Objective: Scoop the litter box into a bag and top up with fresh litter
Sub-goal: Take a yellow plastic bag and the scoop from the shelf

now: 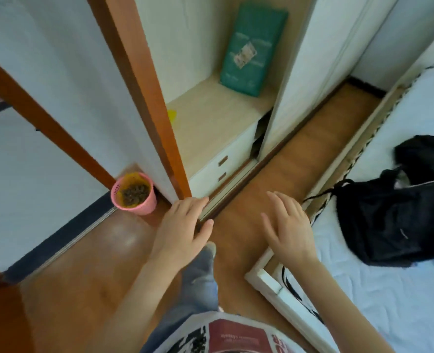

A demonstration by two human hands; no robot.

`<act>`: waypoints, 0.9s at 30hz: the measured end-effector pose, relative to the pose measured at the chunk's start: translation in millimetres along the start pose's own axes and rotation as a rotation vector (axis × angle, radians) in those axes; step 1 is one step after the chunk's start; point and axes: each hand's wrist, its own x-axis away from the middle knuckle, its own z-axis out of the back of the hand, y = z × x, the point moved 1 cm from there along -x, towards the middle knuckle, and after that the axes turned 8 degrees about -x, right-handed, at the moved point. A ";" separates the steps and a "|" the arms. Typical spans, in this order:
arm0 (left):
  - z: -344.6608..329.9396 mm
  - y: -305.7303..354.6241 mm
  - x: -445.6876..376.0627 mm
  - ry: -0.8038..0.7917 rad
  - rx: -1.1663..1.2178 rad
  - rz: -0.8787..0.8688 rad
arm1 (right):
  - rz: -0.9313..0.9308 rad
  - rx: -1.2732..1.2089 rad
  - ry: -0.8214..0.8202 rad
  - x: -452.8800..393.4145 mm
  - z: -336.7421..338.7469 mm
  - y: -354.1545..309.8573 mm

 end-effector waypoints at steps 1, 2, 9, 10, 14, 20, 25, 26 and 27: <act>-3.0 3.5 -20.4 -0.017 -0.007 -0.061 | -0.036 0.013 0.017 -8.2 0.9 6.4; -4.5 6.8 -41.2 -0.025 -0.021 -0.117 | -0.070 0.024 0.034 -18.0 1.1 12.0; -9.6 10.6 -183.2 -0.062 -0.082 -0.371 | -0.200 0.017 0.197 -112.3 6.6 29.8; -6.7 11.6 -201.1 -0.058 -0.094 -0.389 | -0.209 0.011 0.214 -127.1 9.1 31.4; 6.4 17.8 -268.1 -0.043 -0.132 -0.443 | -0.219 0.010 0.261 -187.6 16.6 37.6; 7.9 18.1 -343.8 0.026 -0.166 -0.314 | -0.191 0.001 0.239 -265.1 18.6 51.4; -0.5 11.6 -387.3 0.003 -0.227 -0.163 | -0.100 -0.043 0.166 -335.5 18.4 79.2; -2.6 10.6 -396.8 0.004 -0.235 -0.118 | -0.071 -0.042 0.145 -352.4 18.7 86.2; -4.7 10.2 -406.2 0.005 -0.239 -0.070 | -0.040 -0.043 0.118 -369.1 18.9 93.8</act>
